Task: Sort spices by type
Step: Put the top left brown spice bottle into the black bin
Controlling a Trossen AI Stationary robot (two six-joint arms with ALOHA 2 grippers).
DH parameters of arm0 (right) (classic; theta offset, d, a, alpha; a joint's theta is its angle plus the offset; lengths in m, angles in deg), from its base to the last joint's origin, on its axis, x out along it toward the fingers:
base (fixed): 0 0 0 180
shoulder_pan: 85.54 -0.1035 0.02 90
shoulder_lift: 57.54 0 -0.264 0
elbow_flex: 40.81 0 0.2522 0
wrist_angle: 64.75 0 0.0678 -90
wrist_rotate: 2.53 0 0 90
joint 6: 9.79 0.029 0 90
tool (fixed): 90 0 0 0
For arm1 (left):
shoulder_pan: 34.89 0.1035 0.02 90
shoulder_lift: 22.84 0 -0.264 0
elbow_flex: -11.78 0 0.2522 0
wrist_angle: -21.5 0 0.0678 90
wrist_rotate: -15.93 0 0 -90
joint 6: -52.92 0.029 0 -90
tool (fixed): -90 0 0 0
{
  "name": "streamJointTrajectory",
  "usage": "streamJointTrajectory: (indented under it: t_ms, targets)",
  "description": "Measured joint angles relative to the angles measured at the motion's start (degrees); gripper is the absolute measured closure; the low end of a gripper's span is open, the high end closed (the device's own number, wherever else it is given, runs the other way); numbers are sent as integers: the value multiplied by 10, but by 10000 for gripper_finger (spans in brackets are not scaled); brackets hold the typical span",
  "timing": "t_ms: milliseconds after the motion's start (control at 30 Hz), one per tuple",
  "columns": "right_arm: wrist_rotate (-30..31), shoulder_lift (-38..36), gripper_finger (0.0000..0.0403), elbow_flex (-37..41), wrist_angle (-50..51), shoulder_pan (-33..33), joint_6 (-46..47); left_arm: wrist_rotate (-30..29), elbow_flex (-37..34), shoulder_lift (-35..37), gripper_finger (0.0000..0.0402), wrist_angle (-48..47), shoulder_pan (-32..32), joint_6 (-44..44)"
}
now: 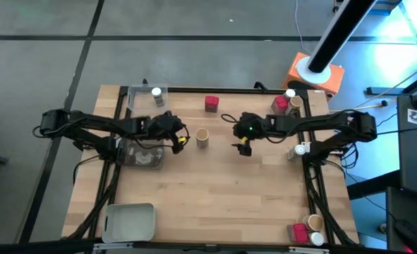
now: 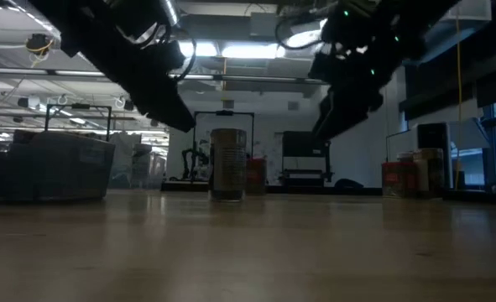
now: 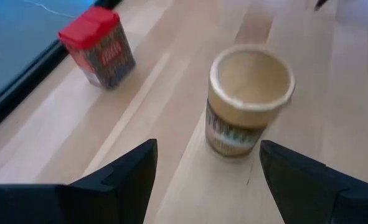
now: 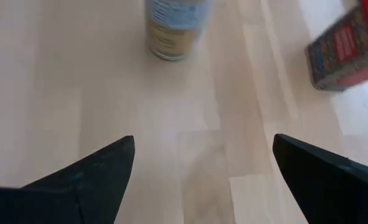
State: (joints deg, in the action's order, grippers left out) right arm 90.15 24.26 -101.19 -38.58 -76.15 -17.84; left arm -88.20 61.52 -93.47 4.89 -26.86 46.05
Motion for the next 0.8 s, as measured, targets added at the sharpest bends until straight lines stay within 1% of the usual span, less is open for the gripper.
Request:
streamJointTrajectory:
  t_ms: [133,267,367,500,667,800]
  targets:
    - [21,0,22,37,-50,0,4,22,27,0,136,1,-1,4]
    - [23,0,22,43,-55,0,9,37,51,0,133,-13,-6,17]
    - [23,0,22,44,-56,0,14,37,59,0,112,-2,-13,49]
    - [23,0,22,44,-58,0,18,37,60,0,85,39,-14,102]
    - [23,0,22,44,-59,0,31,37,60,0,78,41,-21,101]
    - [23,0,22,44,-62,0,31,37,60,0,78,63,-32,92]
